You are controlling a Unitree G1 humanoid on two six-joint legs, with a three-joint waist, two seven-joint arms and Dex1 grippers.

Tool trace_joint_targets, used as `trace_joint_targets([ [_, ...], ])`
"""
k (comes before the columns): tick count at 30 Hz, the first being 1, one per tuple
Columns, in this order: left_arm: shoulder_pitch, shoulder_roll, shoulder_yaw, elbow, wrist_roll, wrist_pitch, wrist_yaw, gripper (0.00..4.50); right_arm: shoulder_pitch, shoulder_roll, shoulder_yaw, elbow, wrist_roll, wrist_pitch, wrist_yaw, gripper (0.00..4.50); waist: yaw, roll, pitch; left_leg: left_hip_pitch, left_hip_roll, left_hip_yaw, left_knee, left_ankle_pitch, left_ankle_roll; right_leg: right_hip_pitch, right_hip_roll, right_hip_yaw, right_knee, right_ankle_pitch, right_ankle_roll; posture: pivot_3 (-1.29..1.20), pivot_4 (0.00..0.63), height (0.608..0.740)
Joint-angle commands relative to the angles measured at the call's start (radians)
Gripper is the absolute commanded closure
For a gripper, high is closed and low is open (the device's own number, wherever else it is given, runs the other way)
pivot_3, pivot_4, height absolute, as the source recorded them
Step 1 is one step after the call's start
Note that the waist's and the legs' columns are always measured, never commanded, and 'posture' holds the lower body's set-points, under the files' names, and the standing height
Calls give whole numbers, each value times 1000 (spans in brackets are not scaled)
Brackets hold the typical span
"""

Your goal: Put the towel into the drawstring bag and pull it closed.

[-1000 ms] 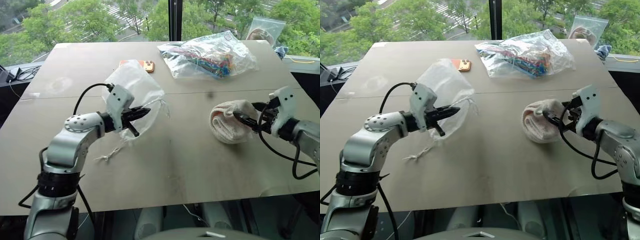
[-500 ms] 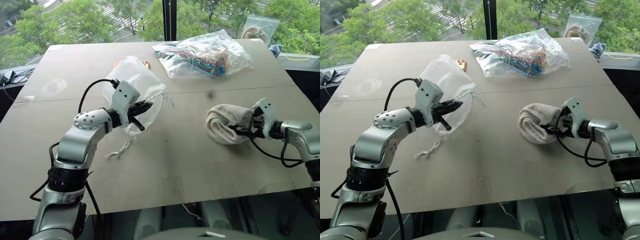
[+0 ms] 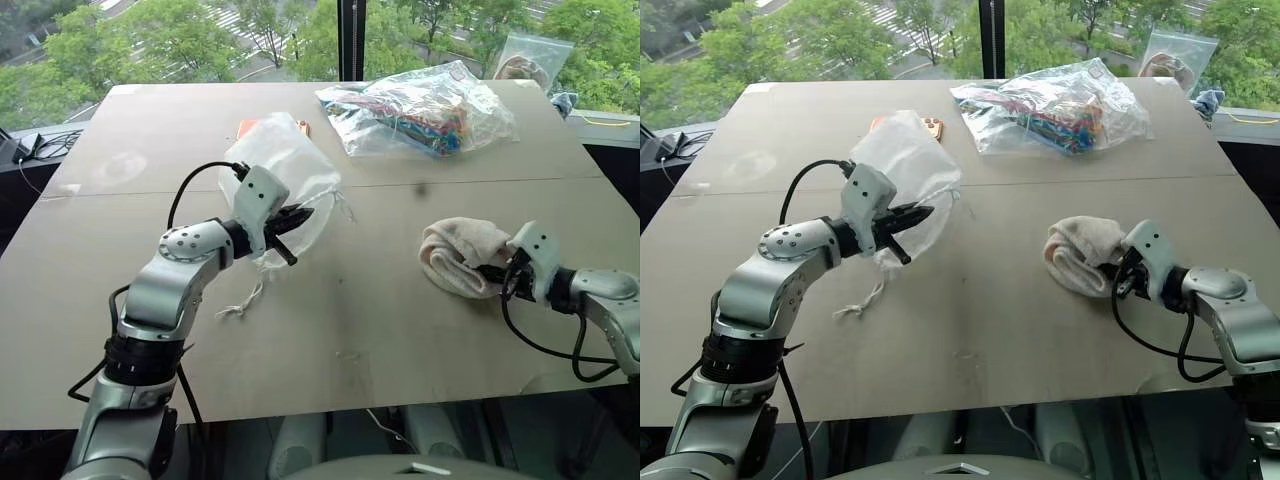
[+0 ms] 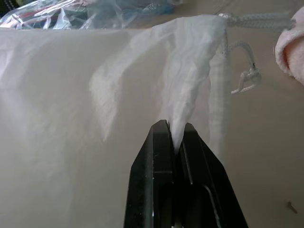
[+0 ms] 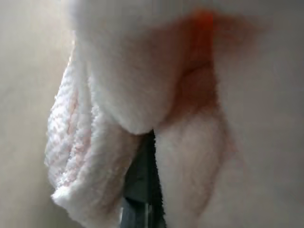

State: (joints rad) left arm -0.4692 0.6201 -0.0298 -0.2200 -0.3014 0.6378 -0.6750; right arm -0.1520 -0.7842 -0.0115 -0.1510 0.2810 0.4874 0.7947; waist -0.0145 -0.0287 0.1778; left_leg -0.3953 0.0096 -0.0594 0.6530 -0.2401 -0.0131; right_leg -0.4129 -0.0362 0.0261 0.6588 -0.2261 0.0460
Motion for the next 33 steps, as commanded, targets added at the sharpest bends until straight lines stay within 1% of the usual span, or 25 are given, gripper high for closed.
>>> trace_joint_targets([
  [1, -17, -3, -1, 0, 7, -29, -11, 4500, 43, -14, -40, -44, 32, 38, 19, 4041, 0, 0, 0, 0, 0, 0, 0, 0, 0, 0, 0, 0, 0, 0, 0, 0, 150, 740],
  [2, -21, -4, -3, 3, 8, -29, -11, 4500, 62, -33, -59, -64, 48, 43, 42, 3812, 1, 0, 0, 0, 0, 0, 0, 0, 0, 0, 0, 0, 0, 0, 0, 0, 150, 740],
  [4, -26, -6, -4, 7, 8, -29, -12, 4500, 104, -68, -105, -106, 78, 54, 79, 3198, 9, 0, 0, -1, 0, -1, 0, 0, 0, 0, 0, -1, -1, 0, 0, 0, 150, 740],
  [5, -26, -5, -3, 7, 8, -29, -13, 4500, 136, -93, -154, -146, 135, 93, 116, 2606, 9, 0, 0, -1, 0, -1, 0, 0, 0, 0, 0, -1, -1, 0, 0, 0, 150, 740],
  [6, -24, -5, -2, 7, 9, -31, -13, 4500, 165, -121, -215, -188, 219, 147, 166, 2211, 9, 1, 0, -2, 0, -1, 0, 0, 0, 0, 0, -1, -1, 0, 0, 0, 150, 740],
  [7, -22, -4, -1, 7, 9, -32, -13, 4500, 186, -140, -256, -217, 278, 185, 201, 1680, 9, 2, 1, -2, 0, -1, 0, 0, 0, 0, -1, -1, -1, 0, 0, 0, 150, 740],
  [8, -19, -5, 1, 7, 10, -33, -10, 4500, 171, -159, -326, -234, 363, 243, 219, 1308, 7, 2, 1, -2, 0, -1, 0, 0, 0, 0, -1, -1, -2, 0, 0, 0, 150, 740],
  [10, -15, -8, 5, 5, 9, -33, -3, 4500, 101, -181, -415, -228, 481, 310, 226, 1308, -5, 2, 2, -1, 0, 0, 0, 0, 0, 0, -1, 0, -1, 0, 0, 0, 150, 740],
  [11, -11, -10, 6, 0, 9, -32, 0, 4500, 17, -183, -433, -196, 523, 329, 210, 1308, -9, 2, 2, 0, 0, 1, 0, 0, 0, 0, -1, 1, -1, 0, 0, 0, 150, 740],
  [13, -2, -14, 7, -12, 8, -30, 7, 4500, -154, -176, -412, -114, 564, 347, 193, 1308, -24, 4, 3, 1, 1, 2, 1, 0, 0, 0, 0, 2, 0, 0, 1, 0, 150, 740],
  [14, 1, -15, 7, -17, 8, -29, 10, 4500, -216, -171, -395, -83, 572, 355, 194, 1308, -27, 3, 4, 1, 0, 2, 1, 0, 0, 0, 0, 2, 0, -1, 3, 0, 150, 740],
  [15, 5, -17, 10, -23, 7, -28, 14, 4500, -304, -139, -341, -19, 524, 336, 160, 1308, -26, 2, 3, 3, 1, 2, 1, 0, 0, 1, 1, 2, 1, -1, 3, 0, 150, 740],
  [17, 16, -21, 20, -35, 5, -22, 24, 4500, -469, -56, -214, 152, 362, 268, 41, 1308, -26, -1, 3, 5, 2, 0, 0, 0, 0, 2, 3, 0, 2, -1, 3, 0, 150, 740],
  [18, 22, -21, 24, -40, 5, -20, 27, 4500, -526, -24, -152, 234, 273, 220, -9, 1308, -26, -1, 3, 4, 3, 0, 0, 0, 0, 2, 4, 1, 1, -1, 3, 0, 150, 740],
  [20, 36, -21, 29, -55, 4, -15, 37, 4500, -588, 15, -10, 401, 104, 131, -44, 1308, -26, 0, 3, 3, 2, 1, 0, 0, 0, 1, 3, 2, 2, 1, -1, 0, 150, 740],
  [23, 56, -22, 35, -79, 2, -8, 46, 4500, -632, 72, 120, 588, -20, 51, 0, 1308, -19, 1, 3, 0, 1, 2, 0, 0, 0, -2, 1, 2, 1, 1, -1, 0, 150, 740],
  [25, 70, -21, 39, -94, 1, -6, 50, 4500, -635, 77, 178, 652, -73, 11, 59, 1308, -15, 2, 4, -4, 0, 2, 0, 0, 0, -4, -1, 1, 0, 1, -1, 0, 150, 740],
  [26, 76, -20, 41, -99, 2, -5, 52, 4500, -623, 62, 202, 650, -88, 0, 107, 1308, -13, 3, 4, -6, -1, 3, -1, 0, 0, -6, -2, 1, -1, 1, 0, 0, 150, 740],
  [28, 85, -16, 46, -105, 3, -5, 56, 4500, -589, 23, 214, 599, -84, 2, 194, 1308, -10, 4, 4, -11, -2, 5, -1, 1, -1, -10, -4, 1, -1, 0, 1, 0, 150, 740],
  [30, 90, -15, 54, -107, 1, 0, 61, 4500, -542, -29, 188, 502, -48, 40, 265, 1308, 1, 4, 4, -14, -2, 4, -1, 1, 0, -12, -5, 0, -3, 0, 1, 0, 150, 740],
  [31, 92, -14, 55, -107, 0, 0, 61, 4500, -495, -73, 165, 423, -21, 70, 299, 1308, 2, 4, 4, -18, -2, 4, 0, 0, 0, -15, -6, -2, -3, 0, 1, 0, 150, 740],
  [33, 94, -13, 53, -102, 1, -3, 57, 4500, -402, -141, 115, 290, 27, 135, 332, 1308, 12, 4, 4, -20, -2, 3, 0, 0, 0, -16, -7, -4, -3, 0, 1, 0, 150, 740],
])
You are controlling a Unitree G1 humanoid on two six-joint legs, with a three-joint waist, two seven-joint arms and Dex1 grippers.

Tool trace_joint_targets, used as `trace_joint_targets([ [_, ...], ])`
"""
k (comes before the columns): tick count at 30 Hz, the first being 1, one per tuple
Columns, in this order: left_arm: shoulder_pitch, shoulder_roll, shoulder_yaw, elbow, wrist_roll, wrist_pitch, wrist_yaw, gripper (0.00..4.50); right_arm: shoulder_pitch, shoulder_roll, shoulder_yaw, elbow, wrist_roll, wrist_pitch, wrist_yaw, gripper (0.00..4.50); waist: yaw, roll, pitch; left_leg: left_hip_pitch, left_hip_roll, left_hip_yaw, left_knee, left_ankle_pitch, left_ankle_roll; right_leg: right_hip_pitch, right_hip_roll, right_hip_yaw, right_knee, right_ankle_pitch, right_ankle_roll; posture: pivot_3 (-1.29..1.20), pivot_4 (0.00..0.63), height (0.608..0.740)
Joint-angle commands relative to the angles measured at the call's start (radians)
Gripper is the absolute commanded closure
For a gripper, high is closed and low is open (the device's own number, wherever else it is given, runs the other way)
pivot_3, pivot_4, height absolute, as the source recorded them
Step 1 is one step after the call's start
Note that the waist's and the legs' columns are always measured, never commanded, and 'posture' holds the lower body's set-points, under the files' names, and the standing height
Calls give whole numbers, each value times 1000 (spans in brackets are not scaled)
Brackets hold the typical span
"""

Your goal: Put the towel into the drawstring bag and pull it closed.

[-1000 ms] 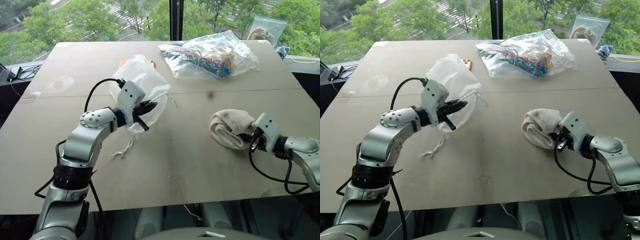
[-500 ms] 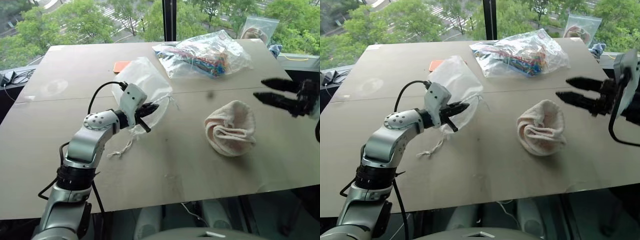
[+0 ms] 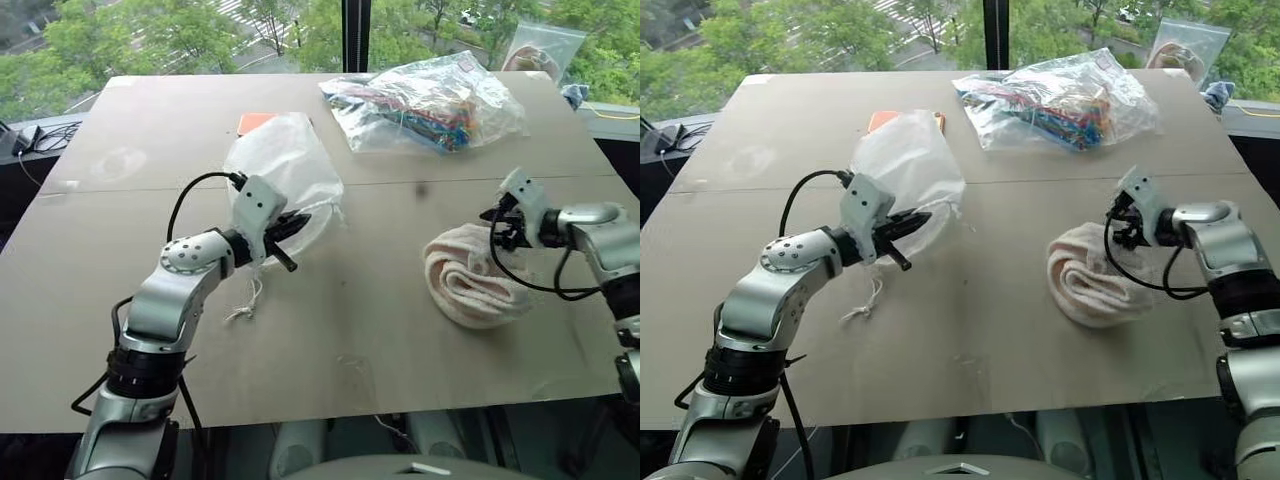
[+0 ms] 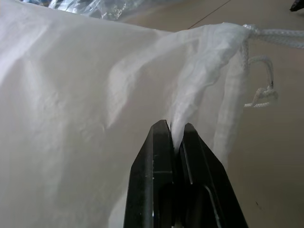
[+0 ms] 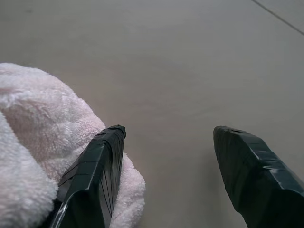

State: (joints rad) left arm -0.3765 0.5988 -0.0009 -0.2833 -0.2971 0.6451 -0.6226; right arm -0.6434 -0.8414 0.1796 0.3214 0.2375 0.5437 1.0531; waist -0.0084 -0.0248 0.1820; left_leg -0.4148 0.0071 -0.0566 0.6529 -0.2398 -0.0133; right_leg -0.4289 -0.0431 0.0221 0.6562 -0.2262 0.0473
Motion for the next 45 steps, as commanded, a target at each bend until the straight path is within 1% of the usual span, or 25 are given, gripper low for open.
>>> trace_joint_targets([
  [1, -1, 8, 23, -33, -3, -13, 1, 4500, 138, -109, -105, -244, 98, 105, 83, 1308, 6, 0, 0, 0, 0, -1, 0, 0, 0, 0, 0, -1, 0, 0, 0, 0, 150, 740],
  [3, -8, 8, 21, -17, -1, -19, -4, 4500, 208, -136, -149, -332, 135, 142, 82, 1308, 5, 0, 0, 0, -1, -1, 1, 0, 0, 0, 0, -1, 1, 0, 0, 0, 150, 740],
  [6, -19, 8, 16, 3, 1, -28, -13, 4500, 269, -144, -196, -411, 165, 170, 65, 1308, -8, 0, 0, 2, -1, 0, 2, 0, 0, 1, 0, 0, 5, 0, 0, 0, 150, 740],
  [7, -26, 8, 11, 9, 2, -31, -17, 4500, 282, -126, -222, -423, 162, 171, 22, 1039, -9, 0, 0, 3, 0, 0, 2, 0, 0, 1, 0, 0, 5, 0, 0, 0, 150, 740],
  [8, -31, 7, 6, 13, 3, -34, -21, 4500, 307, -116, -245, -440, 168, 168, 4, 887, -9, 0, 0, 3, 0, 0, 2, 0, 0, 1, 1, 1, 5, 0, 0, 0, 150, 740],
  [9, -34, 6, 3, 17, 4, -36, -23, 4500, 323, -100, -270, -452, 178, 175, -20, 556, -8, 0, 0, 4, 0, -1, 2, 0, 0, 2, 2, 1, 6, 0, 0, 0, 150, 740],
  [10, -36, 5, 0, 19, 5, -38, -26, 4500, 333, -84, -295, -461, 192, 189, -43, 93, -7, 0, 0, 10, 1, -1, 3, 0, 0, 8, 3, 1, 6, 0, 0, 0, 150, 740],
  [12, -37, 6, -4, 21, 5, -42, -29, 4500, 339, -66, -328, -470, 208, 208, -73, 36, -7, 0, 0, 16, 1, -1, 2, 0, 0, 14, 4, 1, 4, 0, 0, 0, 150, 740],
  [13, -36, 6, -4, 19, 5, -41, -30, 4500, 313, -48, -362, -450, 220, 242, -117, 36, -7, 0, 0, 17, 1, 0, 2, 0, 0, 15, 4, 1, 4, 0, 0, 0, 150, 740],
  [15, -35, 5, -4, 14, 4, -39, -31, 4500, 293, -38, -406, -436, 252, 280, -143, 36, -8, 0, 0, 17, 1, 1, 2, 0, 0, 15, 3, 2, 4, 0, 0, 0, 150, 740],
  [16, -34, 5, -4, 12, 5, -39, -32, 4500, 291, -43, -431, -448, 289, 311, -132, 36, -6, 0, 0, 17, 1, 1, 2, 0, 0, 15, 3, 3, 4, 0, 0, 0, 150, 740],
  [18, -33, 4, -5, 8, 5, -36, -31, 4500, 323, -76, -440, -502, 348, 346, -65, 36, -5, 0, 0, 17, 1, 0, 2, 0, 0, 15, 4, 2, 4, 0, 0, 0, 150, 740],
  [20, -31, 2, -5, 3, 3, -35, -31, 4500, 364, -107, -425, -547, 375, 360, -18, 36, -3, 0, 0, 17, 1, -1, 2, 0, 0, 15, 4, 1, 4, 0, 0, 0, 150, 740],
  [23, -34, -1, -7, 4, 3, -33, -30, 4500, 394, -125, -387, -575, 384, 363, 4, 36, -4, 0, 0, 16, 1, -1, 1, 0, 1, 16, 3, 1, 4, 0, 0, 0, 150, 740],
  [27, -39, -2, -5, 10, 3, -34, -31, 4500, 395, -122, -287, -551, 326, 333, -1, 36, -8, 0, 0, 17, 1, 1, 1, 0, 1, 16, 3, 2, 4, 0, 0, 0, 150, 740],
  [35, -39, 3, 5, 25, 5, -45, -35, 4500, 414, -144, -129, -503, 250, 305, 48, 36, -6, 0, 0, 17, 2, 0, 2, 0, 1, 16, 3, 2, 4, 0, 0, 0, 150, 740],
  [41, -33, 2, 3, 8, 6, -45, -31, 4500, 421, -177, 9, -447, 136, 225, 99, 36, -5, -2, -2, 18, 2, -1, 2, 0, 1, 17, 4, 0, 3, -1, 0, 0, 150, 740],
  [45, -31, -1, -4, -6, 8, -44, -26, 4500, 394, -157, 118, -369, 38, 147, 139, 36, -5, -10, -7, 20, 2, -2, 2, 0, 1, 19, 4, 0, 2, -1, 0, 0, 150, 740],
])
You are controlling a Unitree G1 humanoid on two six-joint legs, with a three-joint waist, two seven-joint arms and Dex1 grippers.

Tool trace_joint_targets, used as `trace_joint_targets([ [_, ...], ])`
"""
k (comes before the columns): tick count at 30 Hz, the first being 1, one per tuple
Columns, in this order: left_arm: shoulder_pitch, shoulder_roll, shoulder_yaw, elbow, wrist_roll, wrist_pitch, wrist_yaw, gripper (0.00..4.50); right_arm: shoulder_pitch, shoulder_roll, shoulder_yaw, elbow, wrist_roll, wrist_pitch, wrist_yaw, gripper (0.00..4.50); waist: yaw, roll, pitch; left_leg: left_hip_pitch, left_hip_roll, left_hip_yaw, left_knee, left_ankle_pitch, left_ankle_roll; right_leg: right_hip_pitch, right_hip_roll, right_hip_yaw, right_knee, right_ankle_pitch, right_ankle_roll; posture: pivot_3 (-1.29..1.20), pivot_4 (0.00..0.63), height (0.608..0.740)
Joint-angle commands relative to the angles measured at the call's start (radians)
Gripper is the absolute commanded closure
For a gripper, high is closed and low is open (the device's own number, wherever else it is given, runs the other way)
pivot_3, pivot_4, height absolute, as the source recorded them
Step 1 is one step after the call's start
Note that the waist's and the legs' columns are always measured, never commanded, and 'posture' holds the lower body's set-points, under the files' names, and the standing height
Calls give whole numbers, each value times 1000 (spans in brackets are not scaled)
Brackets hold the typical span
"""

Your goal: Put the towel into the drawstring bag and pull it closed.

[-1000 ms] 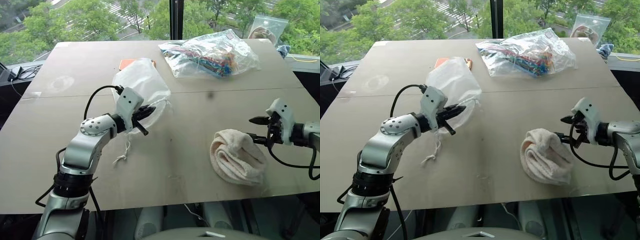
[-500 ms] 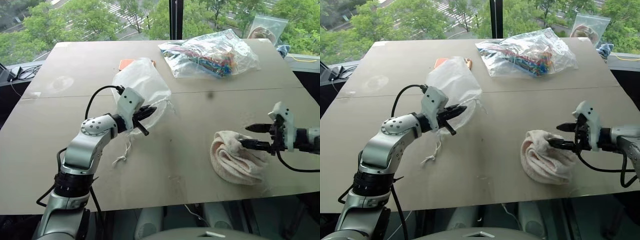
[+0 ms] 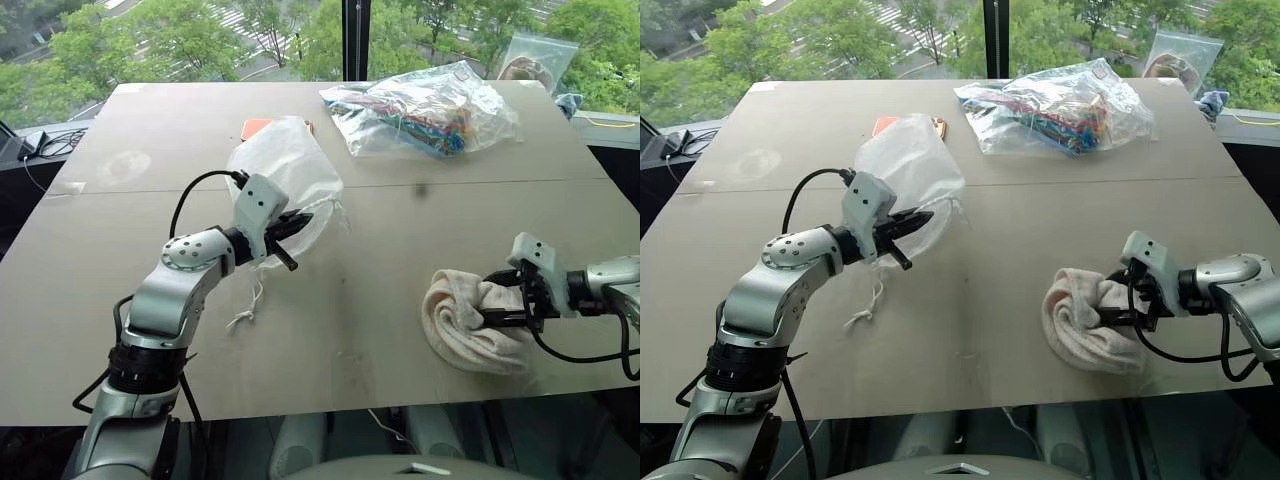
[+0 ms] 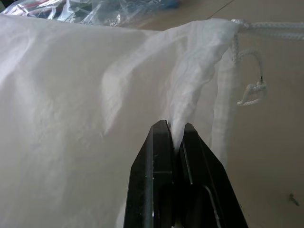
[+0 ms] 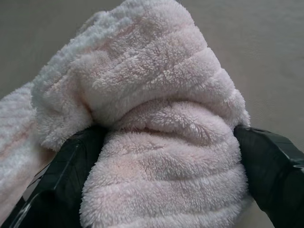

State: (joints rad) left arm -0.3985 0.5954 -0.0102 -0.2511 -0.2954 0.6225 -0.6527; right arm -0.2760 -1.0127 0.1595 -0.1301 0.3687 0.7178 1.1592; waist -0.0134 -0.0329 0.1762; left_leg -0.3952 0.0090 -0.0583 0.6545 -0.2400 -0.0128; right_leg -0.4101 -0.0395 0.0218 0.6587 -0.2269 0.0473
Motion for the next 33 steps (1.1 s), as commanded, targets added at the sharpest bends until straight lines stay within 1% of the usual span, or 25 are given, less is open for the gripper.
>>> trace_joint_targets([
  [1, -9, 3, 4, -41, 8, -23, 4, 4500, 18, 27, 164, 104, -120, -45, 37, 36, 0, -5, -4, 1, 0, 0, 0, 0, 0, 1, 0, 0, 0, 0, 0, 0, 150, 740],
  [3, -9, 2, 2, -45, 9, -22, 7, 4500, 1, 50, 217, 150, -185, -88, 38, 36, -1, -14, -10, 5, 1, -1, -1, 0, 0, 5, 0, -1, -2, -1, 1, 0, 150, 740],
  [4, -9, 2, 3, -49, 8, -18, 9, 4500, -1, 66, 240, 171, -226, -133, 31, 36, -3, -16, -11, 9, 1, 0, -1, 0, 0, 9, 0, -1, -4, -2, 3, 0, 150, 740],
  [5, -9, 2, 5, -54, 5, -12, 11, 4500, -4, 82, 258, 188, -262, -165, 17, 36, -5, -18, -16, 16, 2, 0, -3, 0, 0, 17, 1, -2, -8, -5, 0, 0, 150, 740],
  [6, -10, 1, 7, -58, 3, -7, 12, 4500, -5, 95, 265, 200, -286, -188, 10, 594, -5, -22, -18, 20, 4, -1, -5, 0, 0, 22, 2, -3, -12, -5, 0, 0, 150, 740],
  [8, -13, -2, 11, -65, -7, 8, 16, 4500, 2, 112, 282, 213, -360, -275, -23, 1213, -4, -27, -21, 29, 8, -1, -6, -1, -1, 33, 4, -4, -18, -5, 0, 0, 150, 740],
  [9, -14, -3, 13, -67, -10, 14, 17, 4500, 6, 117, 285, 219, -384, -306, -33, 1619, -5, -30, -24, 33, 8, -1, -6, -3, -2, 35, 4, -4, -18, -6, 0, 0, 150, 740],
  [11, -28, -17, 23, -78, -43, 69, 26, 4500, 24, 117, 287, 218, -440, -373, -69, 2371, -6, -35, -27, 35, 13, -1, -6, -5, -6, 37, 4, -4, -19, -6, 0, 0, 150, 740],
  [12, -37, -24, 28, -81, -62, 98, 29, 4500, 34, 120, 278, 211, -454, -395, -85, 2648, -6, -36, -28, 36, 14, -2, -5, -6, -7, 37, 4, -4, -20, -6, 0, 0, 150, 740],
  [13, -47, -31, 33, -83, -82, 129, 32, 4500, 45, 124, 262, 193, -459, -405, -97, 3100, -6, -37, -28, 36, 14, -2, -5, -6, -7, 37, 4, -4, -20, -6, 0, 0, 150, 740],
  [16, -77, -43, 43, -83, -133, 206, 30, 4500, 64, 151, 191, 134, -425, -401, -131, 4053, -6, -38, -29, 37, 18, -2, -2, -6, -7, 38, 1, -3, -20, -6, 0, 0, 150, 740],
  [18, -103, -52, 50, -80, -169, 257, 29, 4500, 78, 181, 128, 72, -368, -373, -147, 4438, -8, -36, -28, 38, 19, -3, -2, -6, -7, 37, 0, -3, -21, -6, 0, 0, 150, 740],
  [20, -130, -61, 54, -72, -201, 297, 28, 4500, 86, 225, 54, -4, -283, -332, -159, 4457, -10, -29, -23, 36, 19, -4, -2, -6, -7, 36, -1, -3, -21, -6, 0, 0, 150, 740],
  [22, -156, -69, 56, -61, -229, 335, 26, 4500, 88, 269, -8, -78, -212, -281, -172, 4458, -12, -24, -19, 36, 19, -4, -2, -6, -7, 31, 0, -4, -21, -6, 0, 0, 150, 740],
  [23, -166, -73, 53, -55, -232, 341, 27, 4500, 83, 290, -31, -103, -188, -252, -186, 4458, -16, -19, -16, 36, 19, -4, -2, -5, -7, 31, 0, -4, -21, -6, 0, 0, 150, 740],
  [24, -177, -76, 50, -48, -235, 347, 28, 4500, 76, 311, -49, -129, -165, -226, -200, 4460, -19, -10, -10, 36, 19, -4, -2, -5, -7, 30, 1, -5, -20, -6, 0, 0, 150, 740],
  [26, -201, -83, 31, -30, -229, 347, 28, 4500, 48, 366, -79, -189, -102, -165, -230, 4460, -23, -2, -4, 33, 13, 0, -3, -4, -5, 23, 5, -3, -12, -3, -1, 0, 150, 740],
  [28, -229, -88, -5, -4, -201, 336, 31, 4500, 9, 421, -89, -252, -35, -92, -257, 4460, -24, -1, -3, 30, 11, 4, -3, -1, -3, 17, 6, 1, -6, 4, -4, 0, 150, 740],
  [30, -257, -101, -29, 28, -182, 321, 35, 4500, -27, 452, -66, -293, -9, -37, -276, 4461, -24, 2, -3, 21, 9, 4, -6, -2, -3, 5, 7, 3, -1, 4, -3, 0, 150, 740],
  [31, -274, -113, -33, 43, -184, 323, 36, 4500, -45, 468, -47, -303, -7, -16, -292, 4461, -23, 2, -3, 12, 9, 4, -6, -2, -3, -4, 8, 2, 0, 4, -4, 0, 150, 740],
  [32, -288, -121, -38, 54, -185, 321, 34, 4500, -62, 485, -27, -305, -11, -2, -309, 4461, -22, 2, -3, 7, 9, 2, -6, -2, -4, -8, 7, 1, 0, 6, -8, 0, 150, 740],
  [33, -298, -123, -51, 63, -179, 313, 29, 4500, -77, 503, -5, -304, -14, 9, -324, 4461, -21, 2, -3, 5, 9, 2, -5, -1, -4, -9, 7, 0, -1, 6, -10, 0, 150, 740],
])
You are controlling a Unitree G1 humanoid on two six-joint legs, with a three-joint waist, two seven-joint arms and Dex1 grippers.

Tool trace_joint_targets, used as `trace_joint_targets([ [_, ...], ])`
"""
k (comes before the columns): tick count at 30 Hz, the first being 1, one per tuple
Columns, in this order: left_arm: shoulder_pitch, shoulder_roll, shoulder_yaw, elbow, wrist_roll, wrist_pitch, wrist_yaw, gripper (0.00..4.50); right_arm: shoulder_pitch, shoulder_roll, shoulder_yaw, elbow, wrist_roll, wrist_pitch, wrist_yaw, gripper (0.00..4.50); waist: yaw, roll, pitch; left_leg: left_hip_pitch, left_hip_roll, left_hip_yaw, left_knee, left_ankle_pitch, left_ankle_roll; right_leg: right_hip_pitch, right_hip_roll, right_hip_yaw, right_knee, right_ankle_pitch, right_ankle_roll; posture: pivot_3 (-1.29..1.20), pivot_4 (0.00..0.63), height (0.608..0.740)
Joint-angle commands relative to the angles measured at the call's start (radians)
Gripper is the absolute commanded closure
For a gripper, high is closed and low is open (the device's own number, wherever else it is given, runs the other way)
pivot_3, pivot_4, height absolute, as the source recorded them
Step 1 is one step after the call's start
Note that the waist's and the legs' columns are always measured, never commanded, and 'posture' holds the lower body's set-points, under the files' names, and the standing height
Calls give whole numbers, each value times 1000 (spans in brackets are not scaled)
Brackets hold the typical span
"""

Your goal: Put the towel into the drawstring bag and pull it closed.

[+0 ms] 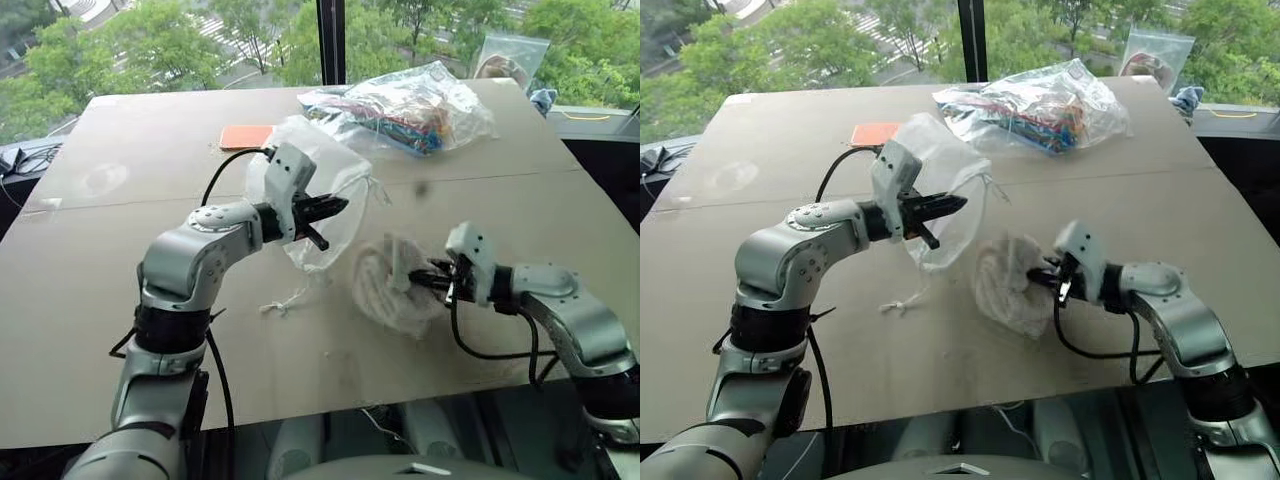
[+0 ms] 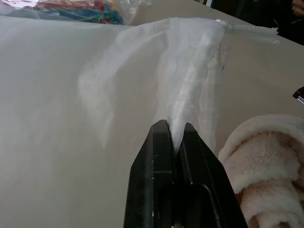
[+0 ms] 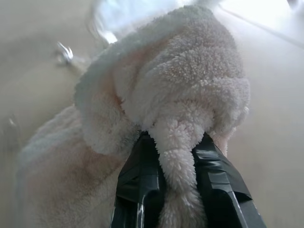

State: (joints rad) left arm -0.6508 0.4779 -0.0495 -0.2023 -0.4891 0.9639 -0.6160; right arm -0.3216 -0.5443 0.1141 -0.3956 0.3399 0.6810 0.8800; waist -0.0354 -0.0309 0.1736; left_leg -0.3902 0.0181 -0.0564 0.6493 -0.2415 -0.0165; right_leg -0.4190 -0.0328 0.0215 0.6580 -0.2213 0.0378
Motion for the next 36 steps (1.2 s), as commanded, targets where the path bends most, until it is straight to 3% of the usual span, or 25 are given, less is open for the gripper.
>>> trace_joint_targets([
  [1, -54, -8, -34, 21, 29, -47, -14, 4500, -48, 67, 76, -33, 7, 53, -65, 4462, 1, 0, 0, -5, 0, 0, 0, 0, 0, -3, -1, -1, -1, -1, 0, 0, 150, 740],
  [8, -57, -6, -73, 18, 45, -82, -45, 4500, -128, 208, 188, 116, -92, 56, -208, 4464, 2, 1, 1, -20, -7, -1, 0, 1, -4, -16, -8, -3, -4, -2, 2, 0, 150, 740],
  [19, -10, 35, -73, -16, 58, -93, -74, 4500, -101, 196, 133, 29, 74, 34, -79, 4464, 0, 2, 1, -20, -9, -6, 3, -1, 0, -15, -10, -9, 3, -2, 3, 0, 150, 740],
  [22, -16, 37, -72, -11, 61, -97, -76, 4500, -113, 138, 176, 22, 65, 37, -25, 4465, 0, 2, 1, -19, -9, -5, 3, -1, 0, -15, -10, -9, 3, -2, 3, 0, 150, 740],
  [26, -18, 45, -91, -21, 70, -116, -100, 4500, -146, 149, 192, 74, 45, 1, -26, 4467, -4, 2, 1, -18, -9, -5, 3, -1, 0, -14, -10, -8, 4, -2, 3, 0, 150, 740],
  [31, -7, 62, -95, -30, 74, -128, -126, 4500, -175, 187, 191, 187, -40, -30, -123, 4467, -4, 2, 1, -16, -9, -5, 3, -1, 0, -12, -10, -8, 4, -2, 3, 0, 150, 740],
  [36, -2, 79, -97, -22, 84, -150, -144, 4500, -154, 254, 122, 273, -13, 86, -226, 4469, -3, 2, 1, -15, -9, -4, 3, -1, 0, -12, -10, -7, 4, -2, 3, 0, 150, 740],
])
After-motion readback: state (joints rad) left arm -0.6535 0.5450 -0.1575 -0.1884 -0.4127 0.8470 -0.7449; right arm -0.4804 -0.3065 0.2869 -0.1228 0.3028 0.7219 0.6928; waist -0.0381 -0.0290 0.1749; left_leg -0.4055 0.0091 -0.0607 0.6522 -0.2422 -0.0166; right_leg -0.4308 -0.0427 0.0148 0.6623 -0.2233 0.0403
